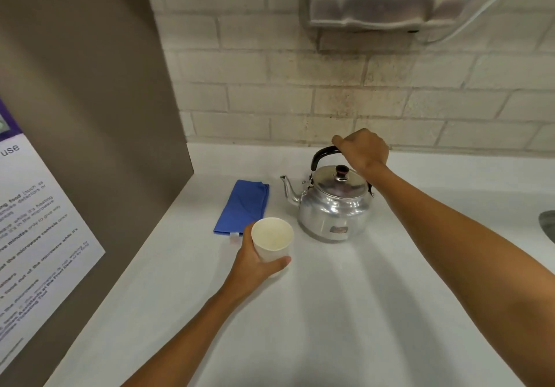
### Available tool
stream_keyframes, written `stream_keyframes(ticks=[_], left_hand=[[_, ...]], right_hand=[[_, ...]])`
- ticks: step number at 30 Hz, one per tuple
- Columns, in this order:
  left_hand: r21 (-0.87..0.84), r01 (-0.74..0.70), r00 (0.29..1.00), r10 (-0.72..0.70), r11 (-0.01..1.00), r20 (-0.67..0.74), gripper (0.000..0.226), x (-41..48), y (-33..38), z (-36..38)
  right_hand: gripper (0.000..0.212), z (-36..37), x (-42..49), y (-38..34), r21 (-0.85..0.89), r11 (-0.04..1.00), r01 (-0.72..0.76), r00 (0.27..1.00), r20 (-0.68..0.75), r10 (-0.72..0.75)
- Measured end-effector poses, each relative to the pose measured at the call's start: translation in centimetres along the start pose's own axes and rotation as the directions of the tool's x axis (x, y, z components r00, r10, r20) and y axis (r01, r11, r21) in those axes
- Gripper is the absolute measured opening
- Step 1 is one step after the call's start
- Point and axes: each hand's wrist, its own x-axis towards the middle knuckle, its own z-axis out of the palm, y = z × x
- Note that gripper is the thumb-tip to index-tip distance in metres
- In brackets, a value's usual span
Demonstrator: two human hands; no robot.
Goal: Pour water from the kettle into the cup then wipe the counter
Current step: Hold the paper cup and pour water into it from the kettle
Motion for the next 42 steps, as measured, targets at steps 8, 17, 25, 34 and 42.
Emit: stream_keyframes(ticks=[8,17,25,34,42], left_hand=[[-0.047,0.012,1.0,-0.011,0.999,0.025,0.078,-0.1,0.2,0.9],[-0.08,-0.021,0.998,0.025,0.997,0.049,0.082,0.0,0.6,2.7],[-0.12,0.007,0.999,-0.002,0.993,0.039,0.078,-0.1,0.5,2.7],[-0.148,0.019,0.999,-0.012,0.989,0.047,0.075,-0.3,0.3,2.7],[-0.18,-0.002,0.998,0.012,0.984,0.058,0.072,-0.7,0.7,2.5]], right_hand=[[0.05,-3.8,-1.5,-2.1,-0.059,0.983,0.176,0.984,-0.002,-0.176],[0.05,-6.5,-3.9,-3.7,-0.219,0.914,0.341,0.94,0.044,-0.34],[0.047,-7.6,-5.0,-4.3,-0.321,0.846,0.426,0.899,0.042,-0.436],[0.043,-7.9,-6.2,-6.5,-0.448,0.735,0.51,0.851,0.133,-0.509],[0.048,-7.8,-6.8,-8.2,-0.489,0.661,0.568,0.808,0.182,-0.56]])
